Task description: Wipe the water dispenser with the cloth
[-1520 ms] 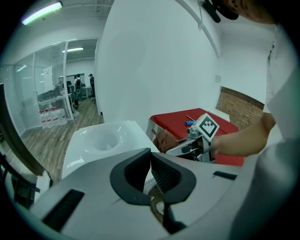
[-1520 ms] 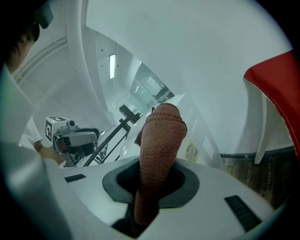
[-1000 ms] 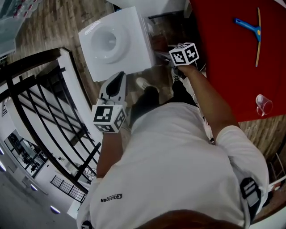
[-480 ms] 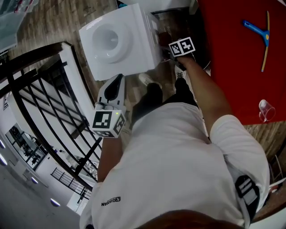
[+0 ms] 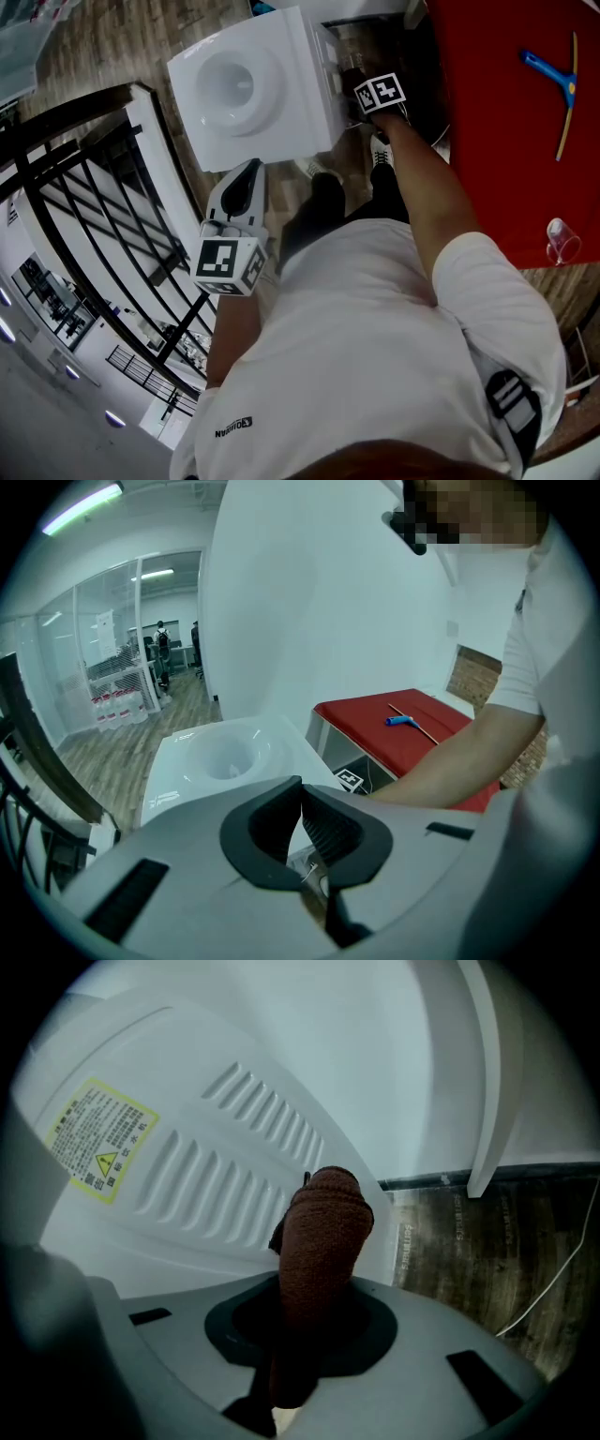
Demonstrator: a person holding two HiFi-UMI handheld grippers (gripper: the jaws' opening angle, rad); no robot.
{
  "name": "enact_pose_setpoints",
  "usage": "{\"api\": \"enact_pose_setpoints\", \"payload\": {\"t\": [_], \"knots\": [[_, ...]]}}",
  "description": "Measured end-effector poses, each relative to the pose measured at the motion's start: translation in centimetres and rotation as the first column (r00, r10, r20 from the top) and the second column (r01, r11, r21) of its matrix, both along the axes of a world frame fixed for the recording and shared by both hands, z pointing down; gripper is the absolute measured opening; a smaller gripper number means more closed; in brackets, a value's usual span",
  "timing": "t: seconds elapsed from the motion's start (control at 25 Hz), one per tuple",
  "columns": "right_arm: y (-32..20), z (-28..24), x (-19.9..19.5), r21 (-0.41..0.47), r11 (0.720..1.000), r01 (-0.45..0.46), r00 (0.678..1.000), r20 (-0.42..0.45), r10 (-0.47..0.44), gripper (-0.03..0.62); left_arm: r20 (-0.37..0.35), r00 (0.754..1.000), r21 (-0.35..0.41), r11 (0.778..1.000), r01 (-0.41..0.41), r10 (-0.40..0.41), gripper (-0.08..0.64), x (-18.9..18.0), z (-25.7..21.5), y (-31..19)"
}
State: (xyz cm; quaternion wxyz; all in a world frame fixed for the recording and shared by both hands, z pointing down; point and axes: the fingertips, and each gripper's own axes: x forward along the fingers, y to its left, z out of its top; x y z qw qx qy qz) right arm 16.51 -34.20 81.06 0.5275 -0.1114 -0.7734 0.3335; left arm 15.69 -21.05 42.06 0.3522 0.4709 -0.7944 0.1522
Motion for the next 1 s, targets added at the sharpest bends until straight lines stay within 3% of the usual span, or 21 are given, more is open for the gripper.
{"api": "enact_pose_setpoints", "payload": {"t": [0.16,0.4,0.56,0.72,0.88,1.0], "knots": [[-0.8,-0.7,0.1,-0.006,1.000,-0.014,1.000,0.023,0.014,0.072,-0.008,1.000,-0.001,1.000,-0.003,0.003,0.001,-0.3,0.2,-0.2],[-2.5,-8.2,0.0,-0.072,0.997,0.022,0.979,0.205,-0.007,0.072,-0.009,1.000,0.004,1.000,-0.010,0.010,0.000,-0.8,0.7,-0.4],[-4.9,-17.2,-1.5,-0.116,0.993,-0.015,0.924,0.377,0.058,0.072,0.003,1.000,0.017,1.000,-0.017,0.017,0.000,-1.4,0.4,-0.9],[-6.7,-25.1,-3.5,-0.207,0.976,-0.064,0.854,0.494,0.161,0.072,0.010,1.000,0.021,1.000,-0.012,0.012,0.002,-1.7,0.1,-1.0],[-6.3,-30.2,-5.7,-0.218,0.976,-0.011,0.803,0.580,0.138,0.072,0.010,1.000,0.018,1.000,-0.013,0.013,0.002,-1.7,0.2,-1.3],[-5.6,-31.8,-7.2,-0.195,0.980,0.029,0.784,0.612,0.099,0.072,0.016,1.000,0.026,1.000,-0.009,0.008,0.001,-1.7,-0.1,-1.5]]}}
